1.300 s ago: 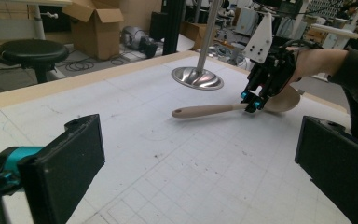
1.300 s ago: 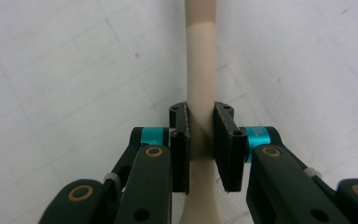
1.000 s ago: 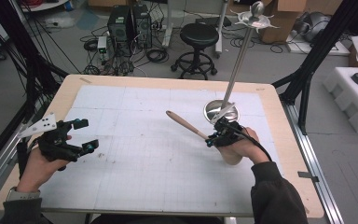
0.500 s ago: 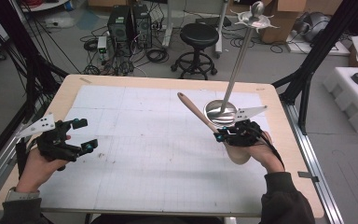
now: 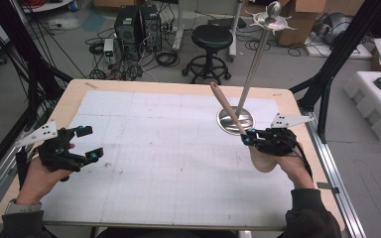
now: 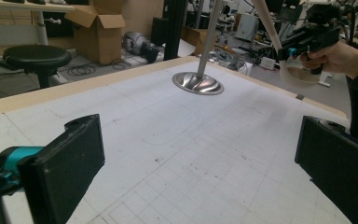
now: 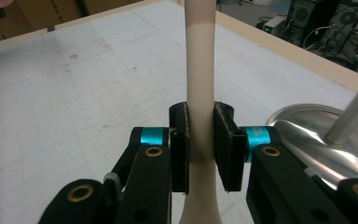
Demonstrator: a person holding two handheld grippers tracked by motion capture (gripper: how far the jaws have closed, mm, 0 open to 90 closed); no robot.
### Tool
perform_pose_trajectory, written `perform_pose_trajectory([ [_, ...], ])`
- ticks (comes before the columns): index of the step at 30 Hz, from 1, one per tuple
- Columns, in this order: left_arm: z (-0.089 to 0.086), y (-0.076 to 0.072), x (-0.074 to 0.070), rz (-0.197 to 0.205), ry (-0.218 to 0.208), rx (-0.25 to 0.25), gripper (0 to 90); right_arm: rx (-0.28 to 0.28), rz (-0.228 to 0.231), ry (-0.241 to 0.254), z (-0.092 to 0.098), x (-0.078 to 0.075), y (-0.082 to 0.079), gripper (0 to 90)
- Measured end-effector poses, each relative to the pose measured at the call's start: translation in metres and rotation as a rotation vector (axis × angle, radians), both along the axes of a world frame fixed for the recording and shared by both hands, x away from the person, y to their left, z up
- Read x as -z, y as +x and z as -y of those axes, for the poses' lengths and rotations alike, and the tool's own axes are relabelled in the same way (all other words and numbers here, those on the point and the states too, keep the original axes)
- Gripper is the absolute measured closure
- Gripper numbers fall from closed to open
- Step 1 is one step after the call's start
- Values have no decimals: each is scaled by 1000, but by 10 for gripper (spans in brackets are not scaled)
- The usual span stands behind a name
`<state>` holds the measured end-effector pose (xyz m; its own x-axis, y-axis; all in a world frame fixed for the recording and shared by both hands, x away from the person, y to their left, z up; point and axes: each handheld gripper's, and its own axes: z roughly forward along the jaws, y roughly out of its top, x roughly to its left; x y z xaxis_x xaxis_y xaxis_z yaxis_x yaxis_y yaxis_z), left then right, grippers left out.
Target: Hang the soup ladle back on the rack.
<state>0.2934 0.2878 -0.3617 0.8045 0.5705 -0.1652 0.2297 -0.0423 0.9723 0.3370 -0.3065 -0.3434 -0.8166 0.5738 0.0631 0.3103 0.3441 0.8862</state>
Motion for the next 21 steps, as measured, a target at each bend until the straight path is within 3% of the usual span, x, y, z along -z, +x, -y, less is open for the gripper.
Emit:
perform_pose_trajectory([
  [4, 0, 0, 0, 0, 4, 0, 18, 26, 5, 4, 11, -4, -1, 780],
  [14, 1, 1, 1, -5, 12, 2, 18, 94, 40, 81, 41, -17, -4, 780],
  [21, 1, 1, 1, -4, 11, 0, 18, 135, 52, 85, 56, -27, -3, 780],
])
